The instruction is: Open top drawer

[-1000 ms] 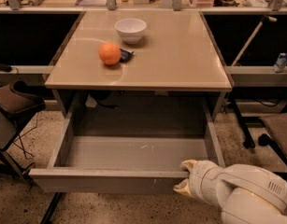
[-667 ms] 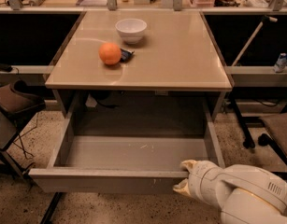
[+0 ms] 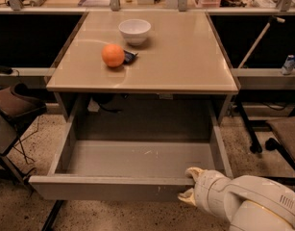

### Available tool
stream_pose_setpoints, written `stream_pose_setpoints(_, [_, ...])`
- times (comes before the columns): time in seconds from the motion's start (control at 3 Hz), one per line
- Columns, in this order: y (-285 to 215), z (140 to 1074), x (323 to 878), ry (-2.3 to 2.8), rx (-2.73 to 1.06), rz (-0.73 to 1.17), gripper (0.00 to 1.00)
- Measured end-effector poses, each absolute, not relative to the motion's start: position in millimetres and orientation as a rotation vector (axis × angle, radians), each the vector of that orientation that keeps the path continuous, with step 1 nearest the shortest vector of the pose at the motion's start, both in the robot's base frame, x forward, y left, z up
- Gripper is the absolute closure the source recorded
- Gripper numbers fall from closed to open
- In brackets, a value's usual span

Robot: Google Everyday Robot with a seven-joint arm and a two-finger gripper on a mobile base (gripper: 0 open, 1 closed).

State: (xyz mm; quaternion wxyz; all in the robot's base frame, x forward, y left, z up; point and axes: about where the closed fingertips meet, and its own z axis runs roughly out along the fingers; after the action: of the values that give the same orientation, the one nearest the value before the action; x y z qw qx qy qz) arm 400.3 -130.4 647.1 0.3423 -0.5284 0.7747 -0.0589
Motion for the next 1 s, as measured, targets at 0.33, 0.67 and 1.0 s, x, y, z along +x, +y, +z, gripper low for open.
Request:
stream_pose_setpoints(0.33, [-130.5, 649.6, 396.6, 2.017, -1.352, -0.146, 1.00])
stream_pose_setpoints(0.67, [-131.0, 652.8, 388.9, 2.022, -1.314, -0.137, 1.00])
stream_pose_setpoints(1.0, [-130.6, 654.3, 388.8, 2.023, -1.314, -0.137, 1.00])
